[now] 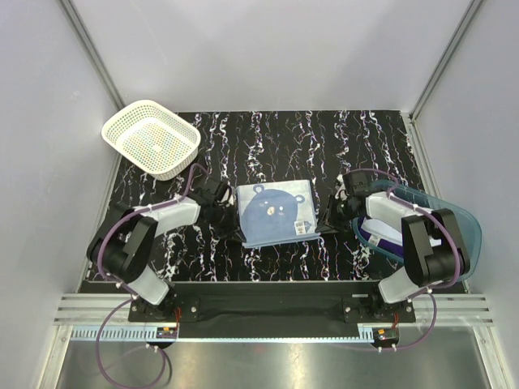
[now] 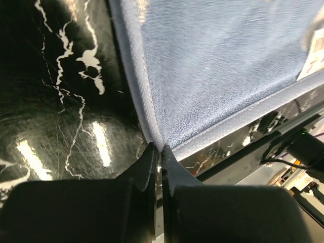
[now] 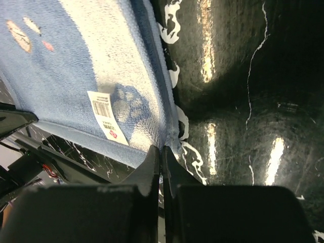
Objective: Fold and stack the towels
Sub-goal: Fold the towel
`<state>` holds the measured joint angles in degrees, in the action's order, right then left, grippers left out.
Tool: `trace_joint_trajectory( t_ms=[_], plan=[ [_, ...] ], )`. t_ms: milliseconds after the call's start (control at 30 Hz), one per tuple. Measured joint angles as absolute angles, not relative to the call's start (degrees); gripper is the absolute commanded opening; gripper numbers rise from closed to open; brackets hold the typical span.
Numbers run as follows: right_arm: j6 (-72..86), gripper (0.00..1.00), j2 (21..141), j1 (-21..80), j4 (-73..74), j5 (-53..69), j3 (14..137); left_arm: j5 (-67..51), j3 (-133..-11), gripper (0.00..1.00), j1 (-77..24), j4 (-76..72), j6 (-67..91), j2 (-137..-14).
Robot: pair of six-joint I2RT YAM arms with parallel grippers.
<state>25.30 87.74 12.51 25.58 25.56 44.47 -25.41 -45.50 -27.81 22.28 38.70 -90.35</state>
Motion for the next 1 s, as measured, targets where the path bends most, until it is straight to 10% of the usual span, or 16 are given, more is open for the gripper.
trace_joint_trajectory(
  t_ms=[200, 433, 667, 1000],
  plan=[
    [25.8, 0.14, 88.7, 12.6, 22.3, 25.7, 42.3, -25.2, -44.8, 0.02, -28.8, 20.6, 39.0, -91.2],
    [27.2, 0.37, 87.7, 12.6, 21.4, 25.2, 40.1, -24.4, -43.6, 0.38, -29.5, 21.4, 38.5, -90.8],
    [27.3, 0.26, 84.9, 12.6, 24.1, 23.0, 40.5, -21.9, -44.0, 0.41, -29.6, 25.8, 36.4, -88.6],
    [26.1, 0.43, 86.1, 14.4, 25.5, 22.9, 45.0, -24.0, -44.4, 0.37, -29.7, 22.0, 37.1, -89.9]
  ],
)
